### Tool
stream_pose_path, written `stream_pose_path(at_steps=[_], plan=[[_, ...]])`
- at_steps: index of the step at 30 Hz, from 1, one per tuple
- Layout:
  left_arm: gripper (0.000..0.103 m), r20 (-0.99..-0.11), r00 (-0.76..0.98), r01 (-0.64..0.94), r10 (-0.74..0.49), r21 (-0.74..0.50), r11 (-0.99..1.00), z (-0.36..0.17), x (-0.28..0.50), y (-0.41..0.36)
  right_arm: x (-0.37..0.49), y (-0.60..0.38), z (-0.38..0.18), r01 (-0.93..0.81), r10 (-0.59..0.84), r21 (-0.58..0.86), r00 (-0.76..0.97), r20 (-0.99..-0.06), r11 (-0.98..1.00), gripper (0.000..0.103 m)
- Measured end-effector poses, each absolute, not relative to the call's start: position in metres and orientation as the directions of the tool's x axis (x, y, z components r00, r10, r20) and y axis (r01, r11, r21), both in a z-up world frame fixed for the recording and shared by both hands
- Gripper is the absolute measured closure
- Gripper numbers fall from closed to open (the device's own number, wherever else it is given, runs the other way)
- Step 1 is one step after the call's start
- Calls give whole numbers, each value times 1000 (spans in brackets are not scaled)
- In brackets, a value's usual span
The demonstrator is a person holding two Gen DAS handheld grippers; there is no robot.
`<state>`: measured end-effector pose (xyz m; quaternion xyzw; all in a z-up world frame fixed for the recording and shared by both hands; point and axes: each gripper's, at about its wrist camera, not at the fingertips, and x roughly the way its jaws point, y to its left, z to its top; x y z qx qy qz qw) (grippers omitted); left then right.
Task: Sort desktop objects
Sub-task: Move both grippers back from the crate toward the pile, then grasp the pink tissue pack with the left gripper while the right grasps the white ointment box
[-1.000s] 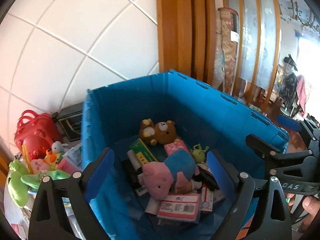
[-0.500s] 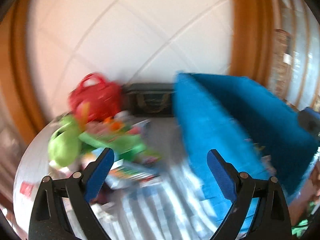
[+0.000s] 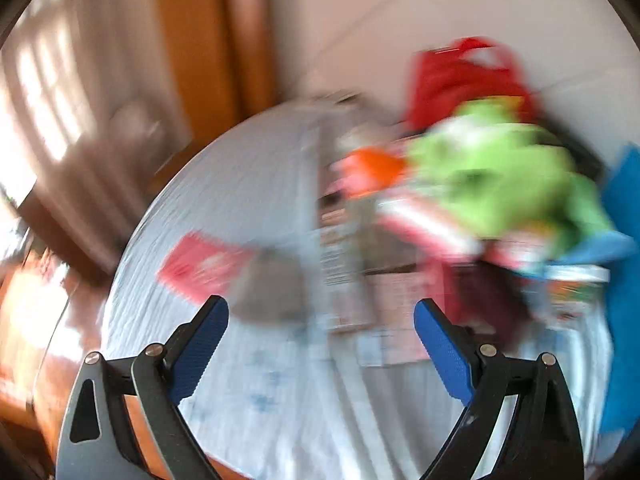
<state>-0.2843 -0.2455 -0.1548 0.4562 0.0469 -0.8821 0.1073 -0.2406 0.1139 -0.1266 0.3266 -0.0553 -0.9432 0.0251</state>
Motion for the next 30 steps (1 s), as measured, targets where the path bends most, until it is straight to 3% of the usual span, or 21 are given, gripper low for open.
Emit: stream_pose_path(at_steps=[4, 6, 10, 17, 21, 26, 30], plan=[[8, -853, -480, 357, -205, 24, -934, -199, -313, -332, -280, 82, -181, -48, -75, 148, -690, -720, -988, 0], [8, -878, -448, 354, -170, 1, -935, -223, -331, -356, -293, 69, -207, -70, -84, 168, -645, -760, -983, 0], [8, -915, -393, 283, -92, -25, -959, -265, -352, -363, -306, 43, -241, -87, -76, 153, -573, -816, -984, 0], [8, -952, -254, 357, -169, 70, -931, -308, -316, -412, -327, 18, -276, -95, -50, 110, -487, -872, -989, 0], [8, -947, -184, 433, -263, 162, -887, -307, -293, -446, -330, 3, -278, -67, -69, 114, -477, -876, -991, 0], [8, -926, -334, 431, -176, 15, -902, -253, -290, -438, -330, -27, -275, -3, -112, 130, -484, -868, -992, 0], [8, -922, -368, 396, -122, -37, -917, -245, -328, -423, -335, -51, -273, 42, -138, 134, -481, -866, -990, 0]])
